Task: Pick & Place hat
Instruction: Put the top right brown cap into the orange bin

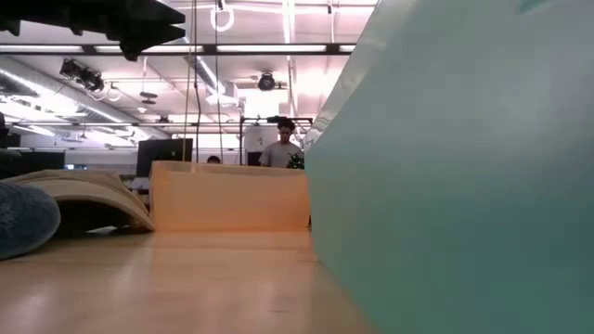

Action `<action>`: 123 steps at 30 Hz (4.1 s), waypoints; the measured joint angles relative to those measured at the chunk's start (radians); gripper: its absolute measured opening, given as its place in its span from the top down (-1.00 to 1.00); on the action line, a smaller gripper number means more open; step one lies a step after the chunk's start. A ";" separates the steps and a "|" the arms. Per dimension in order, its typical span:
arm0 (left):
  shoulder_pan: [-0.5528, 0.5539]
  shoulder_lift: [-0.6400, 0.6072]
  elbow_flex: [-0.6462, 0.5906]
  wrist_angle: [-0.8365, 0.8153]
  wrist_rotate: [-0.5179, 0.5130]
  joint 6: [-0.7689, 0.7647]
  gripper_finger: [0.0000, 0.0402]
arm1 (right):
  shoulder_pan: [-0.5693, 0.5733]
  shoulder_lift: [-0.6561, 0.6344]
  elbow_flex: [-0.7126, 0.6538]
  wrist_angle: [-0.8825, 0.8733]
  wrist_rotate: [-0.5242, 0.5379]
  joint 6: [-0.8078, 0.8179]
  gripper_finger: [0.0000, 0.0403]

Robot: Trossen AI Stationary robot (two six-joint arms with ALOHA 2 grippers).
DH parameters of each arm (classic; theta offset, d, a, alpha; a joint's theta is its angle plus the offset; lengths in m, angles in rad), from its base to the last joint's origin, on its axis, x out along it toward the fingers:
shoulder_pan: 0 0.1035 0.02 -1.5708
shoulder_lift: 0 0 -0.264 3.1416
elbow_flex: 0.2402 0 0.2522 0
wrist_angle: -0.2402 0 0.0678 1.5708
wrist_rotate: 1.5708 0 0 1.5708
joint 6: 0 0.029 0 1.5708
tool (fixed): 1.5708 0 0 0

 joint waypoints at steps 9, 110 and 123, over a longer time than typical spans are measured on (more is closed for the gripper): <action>0.000 0.103 0.021 -0.002 -0.015 0.017 0.06 | -0.277 0.309 0.029 -0.022 -0.237 0.050 0.13; -0.001 0.811 0.491 -0.357 -0.153 0.221 0.97 | 0.185 0.569 0.262 0.170 -0.074 -0.508 0.20; -0.063 0.833 0.490 -0.692 -0.105 0.013 0.97 | 0.185 0.569 0.262 0.156 -0.076 -0.481 0.13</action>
